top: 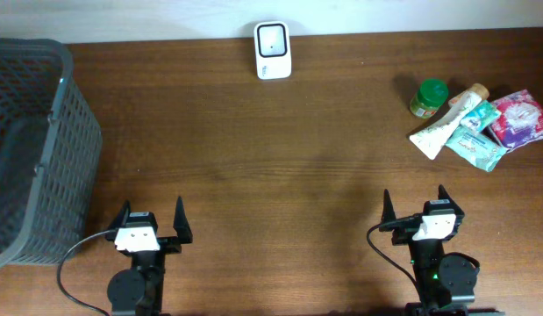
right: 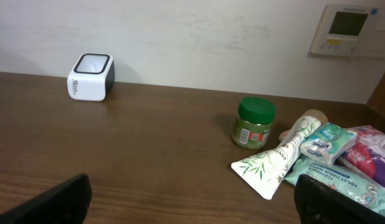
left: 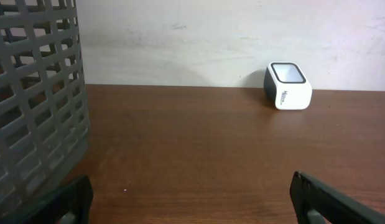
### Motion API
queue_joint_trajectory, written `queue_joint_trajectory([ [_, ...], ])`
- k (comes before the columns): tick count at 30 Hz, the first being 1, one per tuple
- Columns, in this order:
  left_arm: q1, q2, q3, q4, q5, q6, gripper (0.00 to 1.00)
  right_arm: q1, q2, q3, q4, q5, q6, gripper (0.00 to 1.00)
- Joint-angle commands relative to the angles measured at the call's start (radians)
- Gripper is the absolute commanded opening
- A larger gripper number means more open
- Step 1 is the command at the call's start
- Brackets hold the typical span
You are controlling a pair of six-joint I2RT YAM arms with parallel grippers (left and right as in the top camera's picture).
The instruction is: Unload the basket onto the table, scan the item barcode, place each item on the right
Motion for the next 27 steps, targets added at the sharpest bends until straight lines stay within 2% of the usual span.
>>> queue_joint_trajectory([
  [1, 0.000, -0.006, -0.003, -0.006, -0.012, 0.005, 0.99, 0.007, -0.007, -0.007, -0.004, 0.005, 0.006, 0.99],
  [10, 0.000, -0.006, -0.003, -0.010, 0.002, 0.008, 0.99, 0.007, -0.007, -0.007, -0.004, 0.005, 0.006, 0.99],
  [12, 0.000, -0.006, -0.003, -0.011, 0.021, 0.054, 0.99, 0.007, -0.007, -0.007, -0.004, 0.005, 0.006, 0.98],
  [27, 0.000, -0.006, -0.003, -0.011, 0.009, 0.004, 0.99, 0.007, -0.007, -0.007, -0.004, 0.005, 0.006, 0.99],
])
